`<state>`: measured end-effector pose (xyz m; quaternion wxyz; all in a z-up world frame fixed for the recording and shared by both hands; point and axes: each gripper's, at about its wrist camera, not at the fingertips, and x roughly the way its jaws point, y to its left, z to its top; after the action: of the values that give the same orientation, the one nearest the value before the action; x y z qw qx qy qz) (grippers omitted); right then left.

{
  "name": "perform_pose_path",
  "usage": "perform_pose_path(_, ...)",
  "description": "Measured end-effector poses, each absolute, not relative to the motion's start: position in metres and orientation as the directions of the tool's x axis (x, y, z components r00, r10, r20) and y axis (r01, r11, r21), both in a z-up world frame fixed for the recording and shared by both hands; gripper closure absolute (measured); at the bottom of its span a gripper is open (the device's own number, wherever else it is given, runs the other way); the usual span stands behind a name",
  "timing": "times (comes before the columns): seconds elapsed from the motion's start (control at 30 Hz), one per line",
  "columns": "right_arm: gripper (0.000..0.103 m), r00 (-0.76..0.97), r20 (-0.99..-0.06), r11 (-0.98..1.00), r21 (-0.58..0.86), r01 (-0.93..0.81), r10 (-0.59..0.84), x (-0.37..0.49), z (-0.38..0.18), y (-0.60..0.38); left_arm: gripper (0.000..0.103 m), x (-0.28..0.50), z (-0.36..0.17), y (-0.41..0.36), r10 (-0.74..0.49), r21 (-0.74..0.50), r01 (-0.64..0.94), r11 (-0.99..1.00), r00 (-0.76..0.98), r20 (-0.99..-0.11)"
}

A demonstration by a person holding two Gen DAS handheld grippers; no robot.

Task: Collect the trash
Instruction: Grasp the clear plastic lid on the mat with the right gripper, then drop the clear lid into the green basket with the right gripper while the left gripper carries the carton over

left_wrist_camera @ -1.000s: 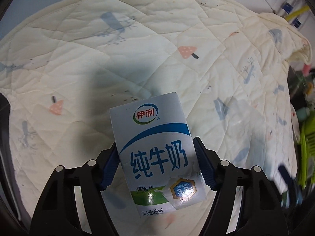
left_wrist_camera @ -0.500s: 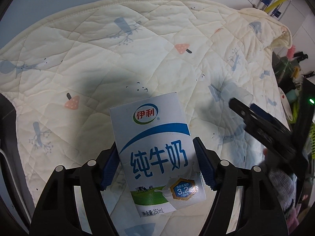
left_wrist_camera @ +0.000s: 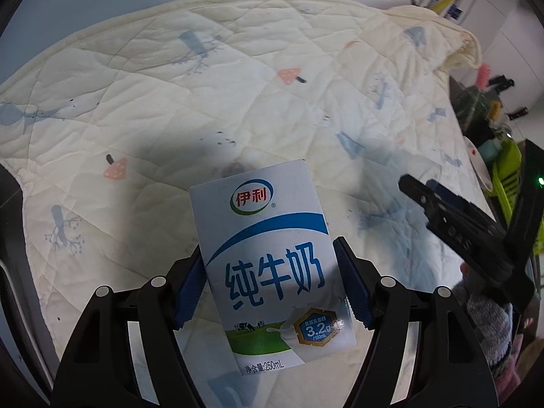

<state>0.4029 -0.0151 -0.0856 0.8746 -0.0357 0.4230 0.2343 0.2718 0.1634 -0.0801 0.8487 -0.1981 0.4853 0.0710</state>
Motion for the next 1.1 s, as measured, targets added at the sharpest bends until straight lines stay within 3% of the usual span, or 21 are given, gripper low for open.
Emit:
perform_pose_path(0.47,0.043,0.588,-0.735,0.927,0.151,-0.342,0.337,0.283,-0.055,-0.135,0.033,0.236,-0.054,0.07,-0.199,-0.298,-0.098,0.95,0.546,-0.814)
perform_pose_path(0.8,0.043,0.645,-0.752,0.989,0.076,-0.125,0.139,0.188,-0.054,-0.271,0.033,0.219,-0.043,-0.039,-0.341,-0.323,0.126,0.938,0.509,-0.79)
perform_pose_path(1.1,0.042,0.588,-0.809,0.996,0.06,0.07,0.008,0.143,-0.096,-0.37,0.033,0.21,-0.041,-0.138,-0.432,-0.32,0.305,0.897,0.447,-0.783)
